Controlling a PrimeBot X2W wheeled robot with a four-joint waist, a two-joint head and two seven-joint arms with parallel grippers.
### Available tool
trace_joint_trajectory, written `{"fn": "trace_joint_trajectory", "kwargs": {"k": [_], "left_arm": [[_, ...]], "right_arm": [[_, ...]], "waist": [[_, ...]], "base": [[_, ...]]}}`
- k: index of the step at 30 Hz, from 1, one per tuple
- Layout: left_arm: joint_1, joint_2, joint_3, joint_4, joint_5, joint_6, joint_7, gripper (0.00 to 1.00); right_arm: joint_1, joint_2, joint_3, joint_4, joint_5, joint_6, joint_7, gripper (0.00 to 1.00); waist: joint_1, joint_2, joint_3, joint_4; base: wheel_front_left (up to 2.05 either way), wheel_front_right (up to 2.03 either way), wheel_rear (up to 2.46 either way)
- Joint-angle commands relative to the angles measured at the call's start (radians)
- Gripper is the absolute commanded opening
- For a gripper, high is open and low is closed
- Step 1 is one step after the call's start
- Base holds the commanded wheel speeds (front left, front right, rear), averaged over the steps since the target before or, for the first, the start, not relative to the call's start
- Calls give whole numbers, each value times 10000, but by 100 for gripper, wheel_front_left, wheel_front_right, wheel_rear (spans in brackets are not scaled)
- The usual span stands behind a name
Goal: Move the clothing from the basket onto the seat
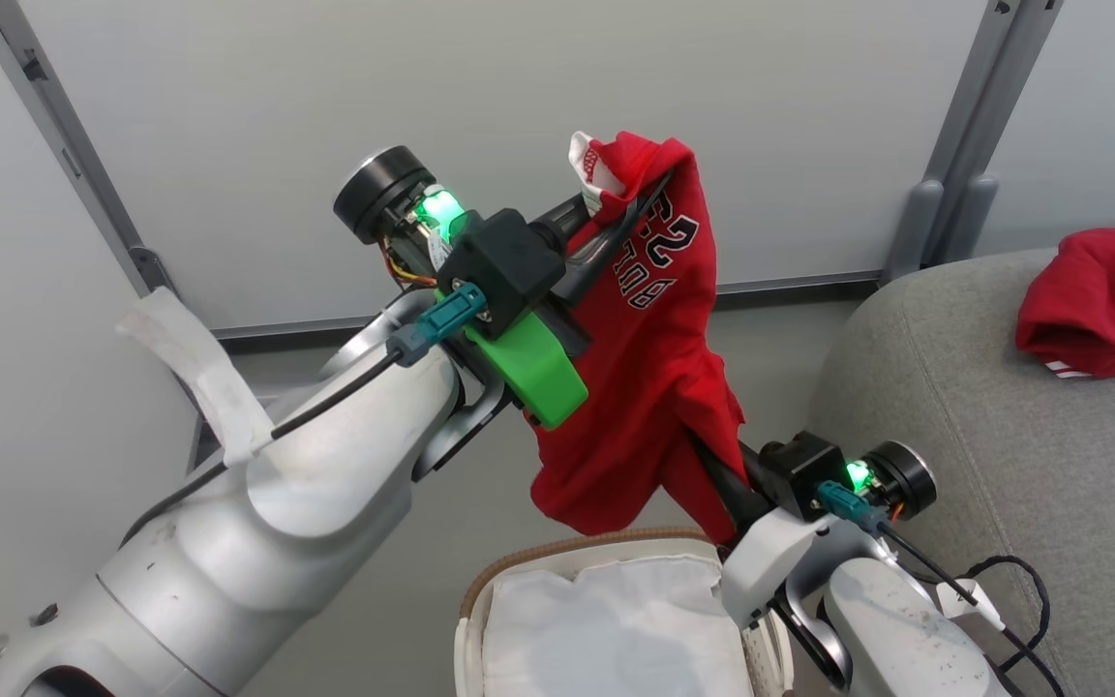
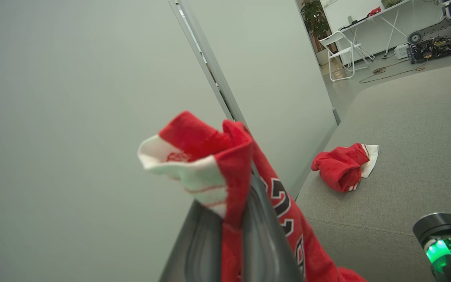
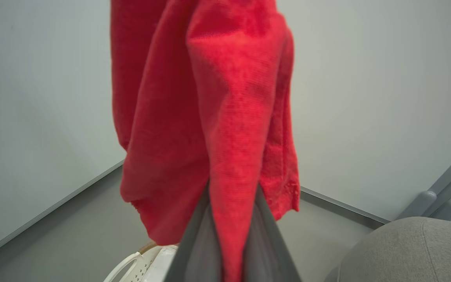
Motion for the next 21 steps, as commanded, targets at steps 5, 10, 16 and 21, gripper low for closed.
{"fn": "trace_joint_trajectory", "kwargs": {"k": [5,10,16,21], "left_arm": [[505,72,76,162,-145,-16,-8,0],[1063,158,427,364,-439,29,-8,100],[2231,85,851,404,-554,159,-6,100],[3597,-333,1364,349,-322,178,-6,100]], "right_arm": [[-81,-44,-344,-185,-65,-14,-20,0],[-247,-44,-905,-472,-305,-14,-21,0],[-412,-42,-1877,-916,-780,-14,-20,0],[-418,-42,-2686,-1308,-1320,-14,-20,0]], "waist": [[0,0,17,-90],[0,0,78,-237],[0,0,161,-413],[0,0,256,-627]], "base": [[0,0,0],[0,0,0],[0,0,0],[0,0,0]]}}
